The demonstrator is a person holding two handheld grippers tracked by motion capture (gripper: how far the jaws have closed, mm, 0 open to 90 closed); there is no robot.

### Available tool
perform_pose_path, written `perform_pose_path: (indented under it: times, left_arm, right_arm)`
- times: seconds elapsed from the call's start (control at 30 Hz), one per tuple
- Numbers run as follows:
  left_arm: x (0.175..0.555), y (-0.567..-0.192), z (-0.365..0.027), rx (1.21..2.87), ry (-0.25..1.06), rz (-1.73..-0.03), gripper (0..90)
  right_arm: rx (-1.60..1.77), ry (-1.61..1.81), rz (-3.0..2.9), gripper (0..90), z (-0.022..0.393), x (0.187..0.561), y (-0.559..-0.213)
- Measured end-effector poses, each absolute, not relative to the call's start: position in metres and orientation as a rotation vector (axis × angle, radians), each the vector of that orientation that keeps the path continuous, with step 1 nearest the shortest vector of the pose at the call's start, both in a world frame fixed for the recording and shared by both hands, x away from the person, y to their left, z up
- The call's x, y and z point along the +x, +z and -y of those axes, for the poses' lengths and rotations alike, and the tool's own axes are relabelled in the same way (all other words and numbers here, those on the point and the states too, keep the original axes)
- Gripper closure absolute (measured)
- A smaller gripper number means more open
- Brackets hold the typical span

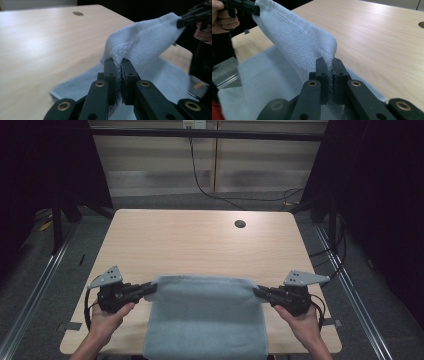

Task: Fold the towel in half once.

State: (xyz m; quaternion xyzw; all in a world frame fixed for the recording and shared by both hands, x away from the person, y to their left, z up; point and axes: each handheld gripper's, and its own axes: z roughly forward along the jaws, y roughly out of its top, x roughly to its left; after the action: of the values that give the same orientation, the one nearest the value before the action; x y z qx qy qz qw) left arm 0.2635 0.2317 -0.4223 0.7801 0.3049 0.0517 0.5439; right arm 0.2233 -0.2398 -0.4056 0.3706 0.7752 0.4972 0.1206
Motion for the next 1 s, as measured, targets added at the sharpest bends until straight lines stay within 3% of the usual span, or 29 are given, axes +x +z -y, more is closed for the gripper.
perform_pose_path:
  times: [0.13, 0.33, 0.6, 1.0]
  left_arm:
    - [0.247, -0.443, -0.232, 1.922, 0.127, -0.715, 84.8]
    - [0.246, -0.489, -0.226, 2.089, 0.021, -0.768, 84.7]
    - [0.252, -0.503, -0.226, 2.1, -0.035, -0.817, 84.8]
    - [0.317, -0.507, -0.218, 2.07, 0.062, -0.852, 84.7]
  right_arm:
    - [1.122, 1.409, -2.31, 86.1, 0.238, 0.204, -0.422]
    - [1.205, 1.328, -2.431, 86.0, 0.232, 0.193, -0.47]
    - [1.269, 1.187, -2.502, 86.1, 0.226, 0.203, -0.492]
    - [1.305, 1.149, -2.459, 86.5, 0.226, 0.275, -0.496]
